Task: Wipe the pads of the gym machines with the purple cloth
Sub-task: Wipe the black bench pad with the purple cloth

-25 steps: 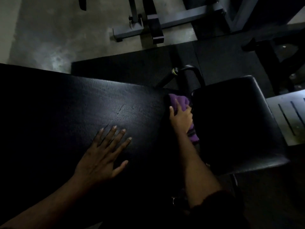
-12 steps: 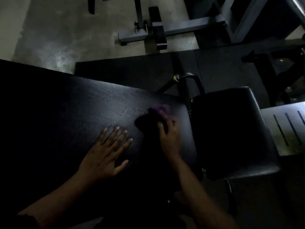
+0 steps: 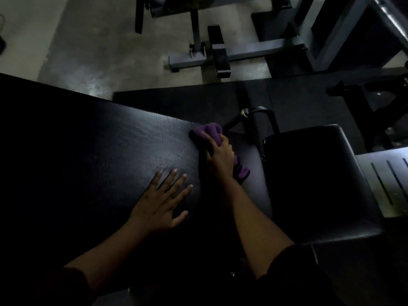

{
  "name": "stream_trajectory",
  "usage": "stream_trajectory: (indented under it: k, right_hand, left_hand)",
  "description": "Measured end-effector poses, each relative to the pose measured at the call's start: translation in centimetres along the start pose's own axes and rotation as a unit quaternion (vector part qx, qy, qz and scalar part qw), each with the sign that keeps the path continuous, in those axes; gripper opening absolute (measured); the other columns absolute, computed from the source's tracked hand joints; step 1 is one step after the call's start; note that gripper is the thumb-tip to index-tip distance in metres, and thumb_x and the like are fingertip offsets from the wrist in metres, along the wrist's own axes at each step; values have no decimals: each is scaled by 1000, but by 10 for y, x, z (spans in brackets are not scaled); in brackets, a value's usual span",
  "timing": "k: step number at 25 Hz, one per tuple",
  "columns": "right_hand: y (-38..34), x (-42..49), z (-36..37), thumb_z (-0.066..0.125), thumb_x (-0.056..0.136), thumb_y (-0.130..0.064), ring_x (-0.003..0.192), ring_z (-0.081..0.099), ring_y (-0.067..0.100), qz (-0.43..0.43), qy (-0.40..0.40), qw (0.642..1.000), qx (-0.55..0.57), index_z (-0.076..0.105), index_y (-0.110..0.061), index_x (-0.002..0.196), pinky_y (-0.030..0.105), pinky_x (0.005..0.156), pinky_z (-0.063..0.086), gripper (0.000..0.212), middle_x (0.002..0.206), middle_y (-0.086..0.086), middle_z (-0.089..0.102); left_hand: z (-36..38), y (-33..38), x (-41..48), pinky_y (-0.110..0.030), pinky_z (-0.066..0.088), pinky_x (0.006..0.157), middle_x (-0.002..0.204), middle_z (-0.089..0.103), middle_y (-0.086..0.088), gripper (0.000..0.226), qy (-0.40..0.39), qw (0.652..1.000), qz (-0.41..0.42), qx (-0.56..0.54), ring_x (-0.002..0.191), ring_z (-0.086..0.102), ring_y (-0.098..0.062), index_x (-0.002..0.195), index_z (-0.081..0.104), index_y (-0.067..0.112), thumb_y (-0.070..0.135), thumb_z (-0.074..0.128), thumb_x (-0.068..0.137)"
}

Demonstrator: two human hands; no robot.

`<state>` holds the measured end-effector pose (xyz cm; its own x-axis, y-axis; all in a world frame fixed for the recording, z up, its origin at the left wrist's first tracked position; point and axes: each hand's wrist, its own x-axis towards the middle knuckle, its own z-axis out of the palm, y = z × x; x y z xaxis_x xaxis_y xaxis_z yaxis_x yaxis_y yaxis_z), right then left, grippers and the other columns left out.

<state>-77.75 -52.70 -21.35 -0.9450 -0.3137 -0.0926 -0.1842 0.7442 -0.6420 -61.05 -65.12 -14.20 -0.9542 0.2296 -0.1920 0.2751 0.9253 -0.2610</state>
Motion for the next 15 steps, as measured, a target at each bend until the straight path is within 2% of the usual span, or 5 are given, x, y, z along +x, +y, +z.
stream_trajectory:
  k: [2, 4, 7, 11, 15]
  right_hand:
    - [-11, -31, -3, 46, 86, -41, 115, 45, 33, -60, -6, 998, 9, 43, -44, 133, 41, 99, 35, 47, 142, 9, 36]
    - [-21, -64, -3, 49, 83, -41, 114, 48, 32, -85, 0, 996, 9, 47, -43, 131, 38, 98, 35, 48, 139, 8, 41]
    - [-37, -115, -2, 49, 82, -36, 114, 49, 31, -93, -9, 996, 15, 48, -42, 130, 35, 99, 35, 49, 138, 8, 43]
    - [-74, -197, -2, 39, 72, -33, 103, 56, 35, -107, -13, 994, 36, 51, -38, 127, 39, 94, 44, 57, 131, 13, 52]
    - [-91, -256, 1, 44, 79, -29, 106, 57, 32, -119, -13, 991, 55, 48, -43, 127, 38, 95, 44, 51, 130, 12, 52]
  left_hand:
    - [-11, -1, -3, -45, 14, 110, 129, 60, -10, 62, -34, 999, -2, 10, 125, 51, -31, 121, 61, 18, 53, 36, 76]
    - [-20, -6, -21, -41, 13, 110, 125, 63, -11, 59, -46, 999, -22, -8, 126, 43, -30, 118, 62, 17, 51, 37, 76]
    - [-26, -17, -71, -39, 13, 110, 128, 60, -12, 57, -26, 997, -61, -35, 127, 35, -26, 124, 51, 17, 50, 38, 79]
    - [-45, -35, -136, -42, 14, 112, 130, 59, -13, 64, -51, 994, -95, -26, 124, 51, -32, 123, 55, 16, 52, 12, 94]
    - [-62, -53, -169, -36, -6, 117, 129, 59, -14, 72, -72, 990, -119, 4, 121, 54, -35, 122, 59, 13, 51, 4, 94]
